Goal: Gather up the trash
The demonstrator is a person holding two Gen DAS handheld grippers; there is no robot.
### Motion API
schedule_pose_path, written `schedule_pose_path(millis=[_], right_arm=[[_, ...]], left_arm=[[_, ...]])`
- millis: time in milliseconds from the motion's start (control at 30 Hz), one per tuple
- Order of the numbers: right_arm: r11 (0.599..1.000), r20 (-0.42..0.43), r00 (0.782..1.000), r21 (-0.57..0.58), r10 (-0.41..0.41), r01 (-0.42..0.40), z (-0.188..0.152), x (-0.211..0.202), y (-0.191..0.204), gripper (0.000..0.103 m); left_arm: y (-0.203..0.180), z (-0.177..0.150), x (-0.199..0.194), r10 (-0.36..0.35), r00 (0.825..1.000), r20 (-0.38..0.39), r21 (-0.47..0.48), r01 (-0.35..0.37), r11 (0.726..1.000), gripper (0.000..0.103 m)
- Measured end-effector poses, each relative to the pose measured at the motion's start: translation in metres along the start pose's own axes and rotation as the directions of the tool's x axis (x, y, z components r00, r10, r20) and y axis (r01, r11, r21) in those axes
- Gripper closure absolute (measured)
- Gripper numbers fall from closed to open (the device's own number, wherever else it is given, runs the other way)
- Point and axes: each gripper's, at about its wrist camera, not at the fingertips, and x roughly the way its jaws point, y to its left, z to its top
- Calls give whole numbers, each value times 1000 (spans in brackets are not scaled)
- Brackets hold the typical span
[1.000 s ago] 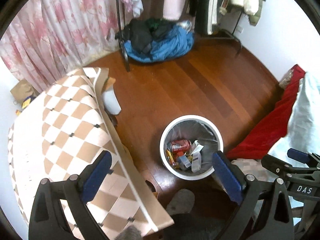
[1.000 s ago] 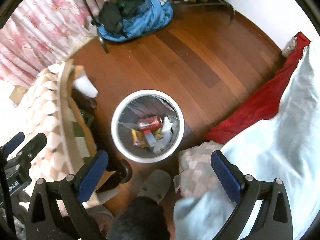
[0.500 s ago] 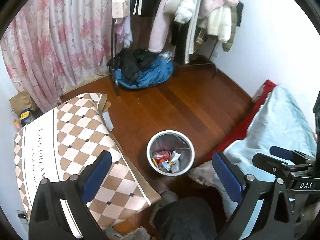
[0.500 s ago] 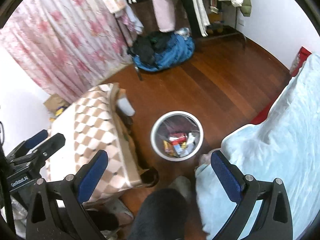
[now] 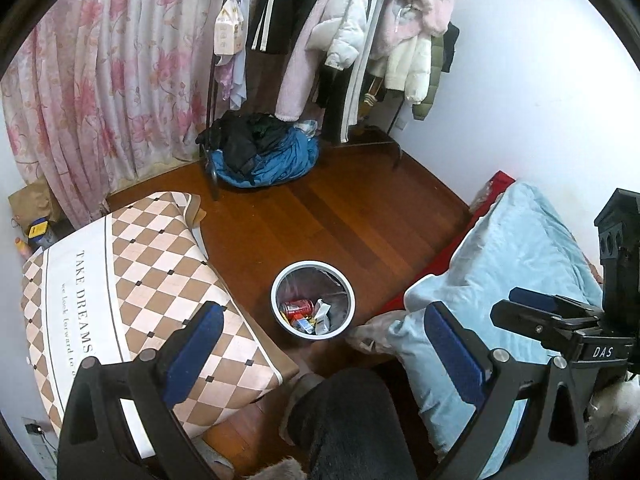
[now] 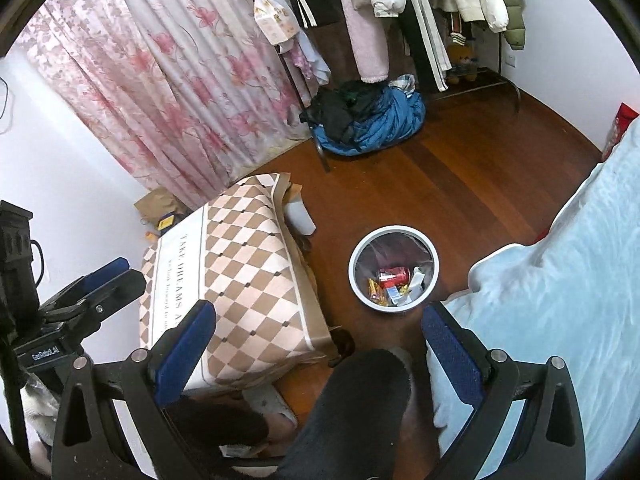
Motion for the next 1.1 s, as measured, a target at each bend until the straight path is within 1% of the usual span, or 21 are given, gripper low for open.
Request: schedule_pose_path(millis=[133,233,333,567,833,1100], right_arm=[[1000,2,1000,-11,6,-6,-6,-9,5,0],[1000,-2,1000,-19,-1,1,-8,-10,9,0],[1000,-5,1000,-19,-8,8,-8,-8,11,0],[998,-3,998,-32,-59,59,-6,-6,14,0],[996,6,997,-35,-83,83,-6,-8,16,0],[996,7,996,-37,-84,84,-5,-9,16,0]], left_arm=[[1,-3,-6,-1,1000,7,3,1,1000,0],[2,-3,-7,-3,1000,8,4,3,1000,0],[1,-4,-8,10,1000,14,9,-10,1000,0],[-7,-4,-6,32,999,13,29,-32,999,0],[-8,-5,-5,22,1000,10,21,-22,1000,0],[-6,-5,-3,19,1000,10,21,-20,1000,0]])
